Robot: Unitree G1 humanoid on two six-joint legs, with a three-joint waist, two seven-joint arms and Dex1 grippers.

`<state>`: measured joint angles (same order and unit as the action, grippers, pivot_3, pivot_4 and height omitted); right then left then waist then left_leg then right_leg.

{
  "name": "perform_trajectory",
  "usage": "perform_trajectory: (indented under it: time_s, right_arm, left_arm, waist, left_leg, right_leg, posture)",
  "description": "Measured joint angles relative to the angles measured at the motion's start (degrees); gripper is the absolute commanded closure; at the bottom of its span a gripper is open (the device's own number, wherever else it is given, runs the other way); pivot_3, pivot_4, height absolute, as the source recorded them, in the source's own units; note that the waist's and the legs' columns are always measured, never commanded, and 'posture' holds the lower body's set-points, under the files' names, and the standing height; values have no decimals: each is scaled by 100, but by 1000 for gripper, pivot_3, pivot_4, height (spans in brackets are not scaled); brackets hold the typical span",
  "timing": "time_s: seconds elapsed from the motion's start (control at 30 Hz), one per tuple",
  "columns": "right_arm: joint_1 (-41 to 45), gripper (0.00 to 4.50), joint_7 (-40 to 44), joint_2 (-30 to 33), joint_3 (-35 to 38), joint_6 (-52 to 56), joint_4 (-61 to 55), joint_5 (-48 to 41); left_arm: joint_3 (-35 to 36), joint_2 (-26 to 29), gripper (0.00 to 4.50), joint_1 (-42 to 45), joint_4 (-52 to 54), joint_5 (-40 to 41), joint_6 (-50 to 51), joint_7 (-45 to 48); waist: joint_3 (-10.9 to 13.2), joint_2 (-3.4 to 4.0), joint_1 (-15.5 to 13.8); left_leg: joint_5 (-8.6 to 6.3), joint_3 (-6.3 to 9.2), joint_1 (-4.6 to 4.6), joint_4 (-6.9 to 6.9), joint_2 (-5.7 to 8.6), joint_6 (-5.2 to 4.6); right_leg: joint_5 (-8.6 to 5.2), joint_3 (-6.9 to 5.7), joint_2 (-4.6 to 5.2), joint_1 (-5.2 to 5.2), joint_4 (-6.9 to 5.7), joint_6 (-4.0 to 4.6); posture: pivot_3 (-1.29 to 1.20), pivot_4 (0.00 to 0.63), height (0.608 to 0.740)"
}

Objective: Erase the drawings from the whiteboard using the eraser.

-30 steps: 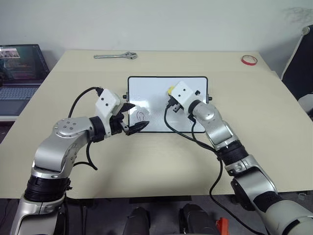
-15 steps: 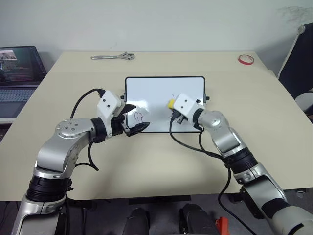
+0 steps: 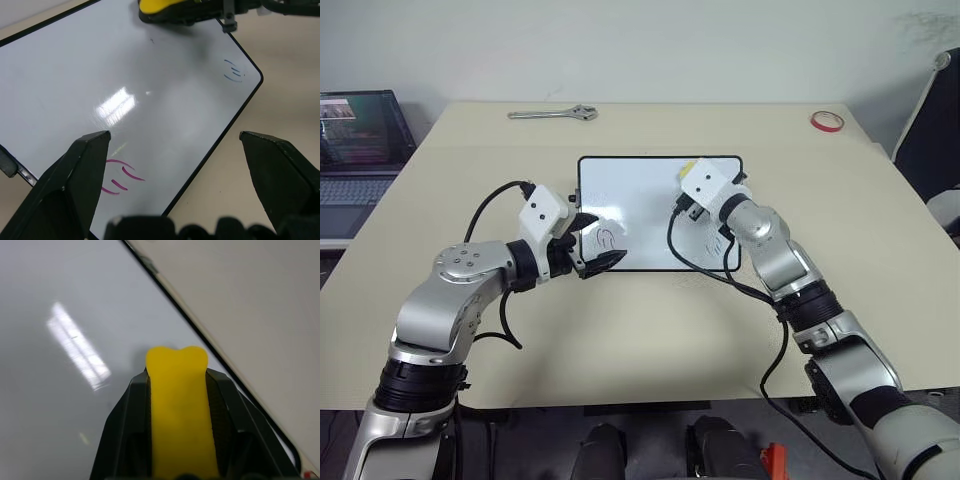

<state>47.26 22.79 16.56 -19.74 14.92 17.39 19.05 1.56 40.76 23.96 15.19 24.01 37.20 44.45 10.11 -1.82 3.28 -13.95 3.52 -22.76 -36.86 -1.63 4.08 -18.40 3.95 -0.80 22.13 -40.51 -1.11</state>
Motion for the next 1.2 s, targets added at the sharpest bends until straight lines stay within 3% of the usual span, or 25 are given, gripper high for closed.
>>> perform_trajectory:
  time_s: [0.13,0.4,0.67,0.87,1.0,1.2]
  right_arm:
    - [-228,3379,451,34,-191,115,-287,-6]
    - [132,3379,-629,-22,237,58,195,78]
    - [-488,3380,430,277,-192,208,-670,89]
    - [-502,3380,156,88,-30,303,-684,42]
    - [-627,3380,88,-135,966,779,-1056,-735]
    - [-1559,3380,921,121,1612,1588,-3288,-2110]
  left_arm:
    - [0,-1,0,0,0,0,0,1]
    - [-6,-8,0,3,-7,-4,-11,5]
    - [-7,-46,0,43,-12,-4,-16,-4]
    - [-8,-79,0,53,-12,-4,-16,-11]
    - [4,-107,0,39,3,12,-16,-8]
    - [78,-283,0,-110,40,208,-83,40]
  waist:
    - [0,0,14]
    - [1,0,-19]
    - [0,-1,2]
    - [0,-1,1]
    - [7,1,-28]
    - [9,5,-70]
  left_leg:
    - [1,-5,16,-2,3,0]
    - [2,5,12,-5,4,1]
    - [1,2,10,-3,3,0]
    - [2,3,12,-4,3,0]
    - [2,16,-13,-2,1,1]
    - [-5,29,-34,33,-5,2]
  right_leg:
    - [1,3,-3,-8,-9,0]
    - [1,-3,-3,-9,-16,1]
    - [1,0,-3,-10,-2,1]
    - [2,-1,-3,-11,-4,1]
    - [1,-13,-3,3,0,1]
    - [1,-21,8,7,63,0]
  posture:
    - [0,150,740]
    - [0,150,740]
    - [0,150,740]
    - [0,150,740]
    - [0,150,740]
    - [0,150,740]
